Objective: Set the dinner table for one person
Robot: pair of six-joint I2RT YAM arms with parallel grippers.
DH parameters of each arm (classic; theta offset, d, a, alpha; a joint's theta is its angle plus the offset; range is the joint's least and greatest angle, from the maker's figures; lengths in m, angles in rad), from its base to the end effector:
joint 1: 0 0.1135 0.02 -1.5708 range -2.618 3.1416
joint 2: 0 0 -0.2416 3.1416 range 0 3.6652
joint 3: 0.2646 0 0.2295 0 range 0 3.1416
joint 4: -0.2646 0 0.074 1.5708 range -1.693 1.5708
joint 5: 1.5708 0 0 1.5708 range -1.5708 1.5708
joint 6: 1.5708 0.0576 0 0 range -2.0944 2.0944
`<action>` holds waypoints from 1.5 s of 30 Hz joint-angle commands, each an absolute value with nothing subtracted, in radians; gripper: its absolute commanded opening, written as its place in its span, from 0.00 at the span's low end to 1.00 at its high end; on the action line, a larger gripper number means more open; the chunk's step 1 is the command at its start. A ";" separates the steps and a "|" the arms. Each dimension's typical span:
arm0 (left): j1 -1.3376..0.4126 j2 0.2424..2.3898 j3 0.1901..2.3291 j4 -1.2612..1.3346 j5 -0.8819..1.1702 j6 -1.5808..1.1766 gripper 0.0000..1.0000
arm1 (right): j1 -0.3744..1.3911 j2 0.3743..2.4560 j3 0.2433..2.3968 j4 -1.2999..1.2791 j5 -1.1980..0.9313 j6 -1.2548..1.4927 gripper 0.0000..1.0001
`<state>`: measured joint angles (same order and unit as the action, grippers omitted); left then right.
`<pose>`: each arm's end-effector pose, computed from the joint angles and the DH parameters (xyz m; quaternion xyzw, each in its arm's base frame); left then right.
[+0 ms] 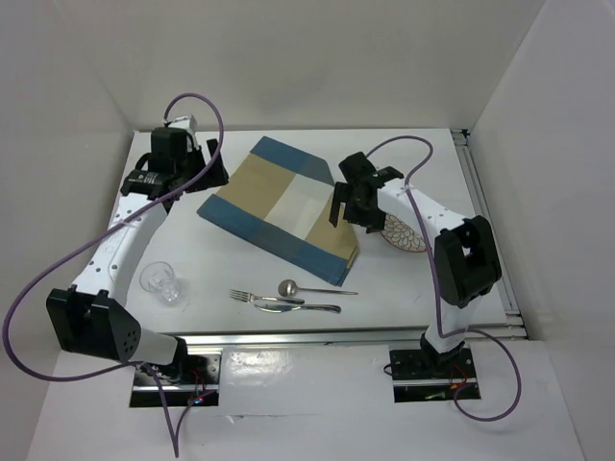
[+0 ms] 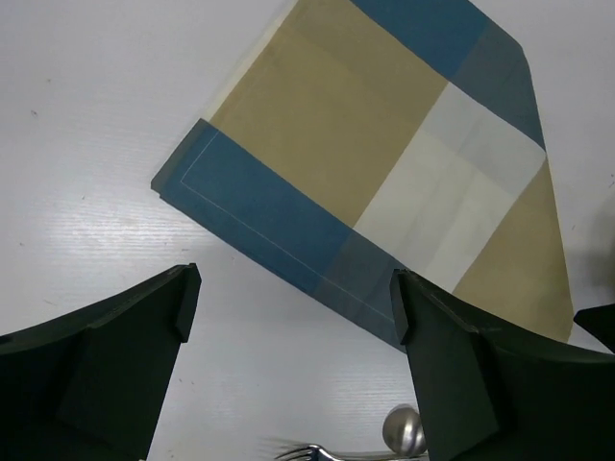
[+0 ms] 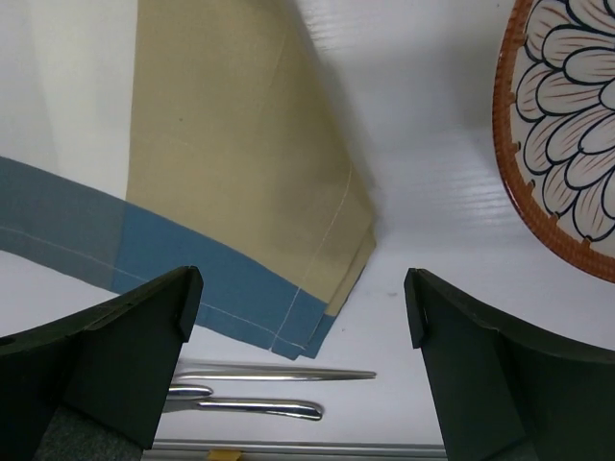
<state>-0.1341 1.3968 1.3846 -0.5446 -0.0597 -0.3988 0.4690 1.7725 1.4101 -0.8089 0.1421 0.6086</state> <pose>0.3097 -0.0383 0.3393 -0.1297 0.8643 -0.1026 0.4751 0.3139 0.1499 0.2071 0.0822 0.9743 0.0418 0.2056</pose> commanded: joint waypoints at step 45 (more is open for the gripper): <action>0.084 2.210 1.694 -0.726 0.101 -0.738 0.91 | 0.560 1.321 0.916 -0.723 0.022 0.770 1.00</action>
